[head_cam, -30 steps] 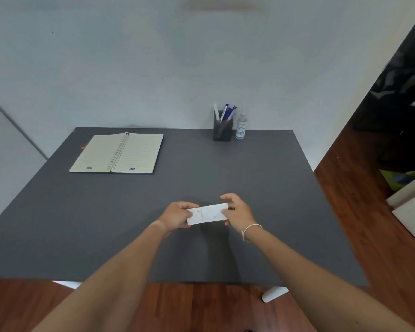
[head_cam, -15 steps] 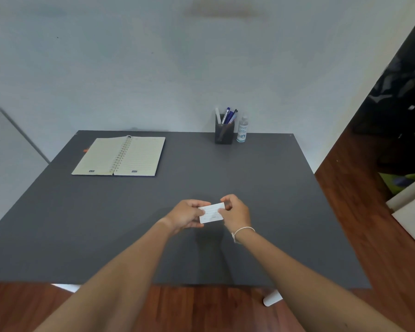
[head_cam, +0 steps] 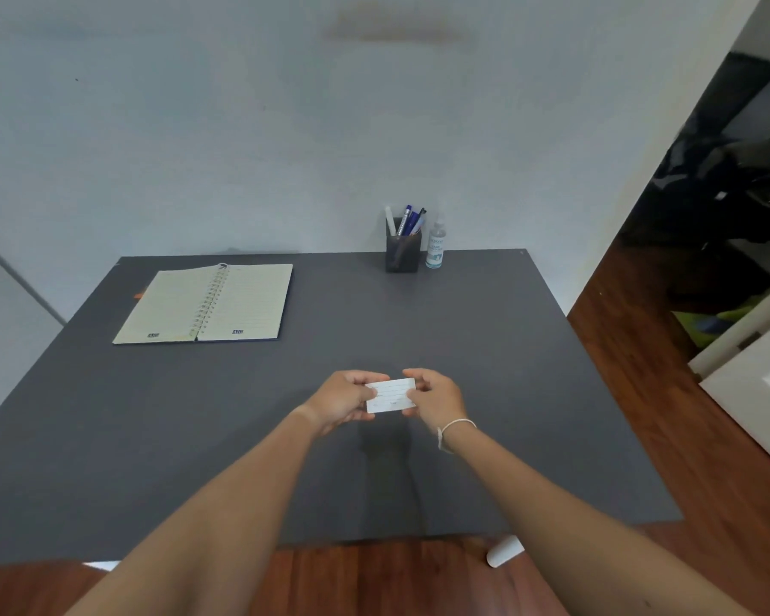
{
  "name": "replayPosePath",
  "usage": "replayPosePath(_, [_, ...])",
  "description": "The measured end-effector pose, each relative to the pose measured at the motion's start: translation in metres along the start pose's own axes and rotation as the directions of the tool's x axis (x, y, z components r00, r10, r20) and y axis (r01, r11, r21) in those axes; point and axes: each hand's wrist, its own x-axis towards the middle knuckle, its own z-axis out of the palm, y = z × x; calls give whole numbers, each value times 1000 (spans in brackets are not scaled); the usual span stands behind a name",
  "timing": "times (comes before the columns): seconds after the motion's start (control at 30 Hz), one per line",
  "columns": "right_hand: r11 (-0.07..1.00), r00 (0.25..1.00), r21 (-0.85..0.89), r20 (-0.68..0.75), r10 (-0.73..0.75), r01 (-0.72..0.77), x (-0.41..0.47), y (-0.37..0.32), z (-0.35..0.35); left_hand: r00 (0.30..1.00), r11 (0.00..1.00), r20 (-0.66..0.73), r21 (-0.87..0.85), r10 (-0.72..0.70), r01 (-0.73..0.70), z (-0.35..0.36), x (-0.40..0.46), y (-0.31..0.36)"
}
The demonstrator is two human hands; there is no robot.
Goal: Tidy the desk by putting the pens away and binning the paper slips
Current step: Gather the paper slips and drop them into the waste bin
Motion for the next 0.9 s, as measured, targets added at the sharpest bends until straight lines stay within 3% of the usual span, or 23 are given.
replayPosePath(0.47, [998,979,63,-201,28,-16,20,5,-22,989,993,147,114,13,-31,17,44,25])
replayPosePath(0.9, [993,957,111,-279,79,-50,120,12,-160,986,981,163,182,42,-72,134,153,92])
